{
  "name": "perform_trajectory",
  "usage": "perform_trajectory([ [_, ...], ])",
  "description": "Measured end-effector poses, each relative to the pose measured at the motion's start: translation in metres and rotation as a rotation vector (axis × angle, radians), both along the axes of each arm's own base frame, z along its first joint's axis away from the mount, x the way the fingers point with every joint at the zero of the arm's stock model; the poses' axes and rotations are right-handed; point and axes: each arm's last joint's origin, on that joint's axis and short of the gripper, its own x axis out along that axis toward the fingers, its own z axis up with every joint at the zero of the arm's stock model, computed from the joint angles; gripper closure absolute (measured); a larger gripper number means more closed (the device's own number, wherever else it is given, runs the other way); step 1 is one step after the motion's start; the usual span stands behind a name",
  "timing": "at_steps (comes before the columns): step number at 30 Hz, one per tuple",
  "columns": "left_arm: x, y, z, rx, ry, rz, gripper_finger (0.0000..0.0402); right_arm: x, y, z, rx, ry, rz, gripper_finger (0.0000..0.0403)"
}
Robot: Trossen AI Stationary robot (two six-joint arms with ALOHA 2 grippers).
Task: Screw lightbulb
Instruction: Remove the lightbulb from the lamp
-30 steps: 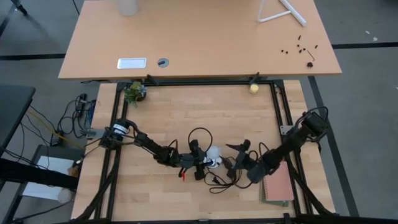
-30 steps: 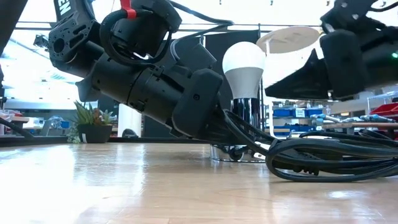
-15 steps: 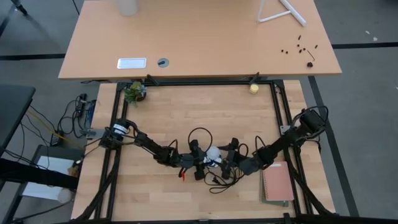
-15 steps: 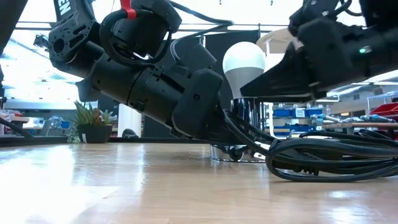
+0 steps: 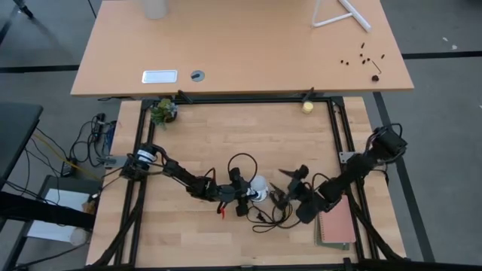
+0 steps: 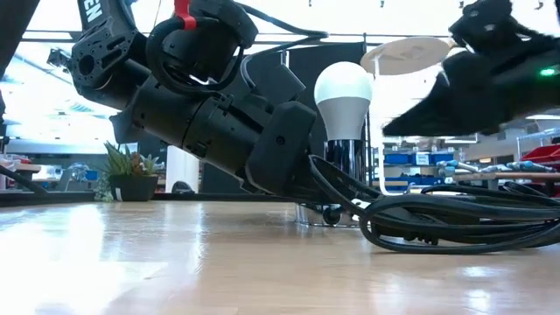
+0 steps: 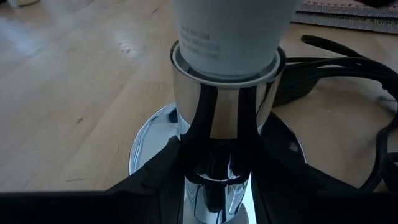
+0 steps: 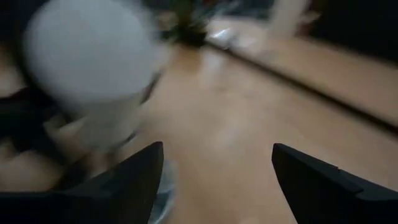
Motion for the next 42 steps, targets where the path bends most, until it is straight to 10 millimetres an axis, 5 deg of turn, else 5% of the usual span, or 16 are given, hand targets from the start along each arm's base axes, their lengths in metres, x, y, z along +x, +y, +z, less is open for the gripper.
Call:
perform_trajectory([
  [6, 0.000, 0.000, 0.000, 0.001, -0.002, 0.003, 0.0218, 0.015, 0.002, -0.002, 0.227, 0.058, 0.238, 0.0094],
  [16, 0.000, 0.000, 0.001, 0.013, -0.006, -0.002, 0.0218, 0.034, -0.010, 0.008, 0.148, -0.022, 0.255, 0.0094],
  [29, 0.000, 0.000, 0.000, 0.029, 0.001, 0.008, 0.0218, -0.003, -0.001, 0.003, 0.100, -0.049, -0.007, 0.0094],
  [36, 0.000, 0.000, 0.000, 0.032, 0.000, 0.009, 0.0218, 0.023, 0.000, 0.012, 0.209, -0.006, 0.279, 0.0094],
  [42, 0.000, 0.000, 0.001, 0.027, -0.007, 0.011, 0.0218, 0.037, -0.016, 0.019, 0.161, -0.012, 0.318, 0.0094],
])
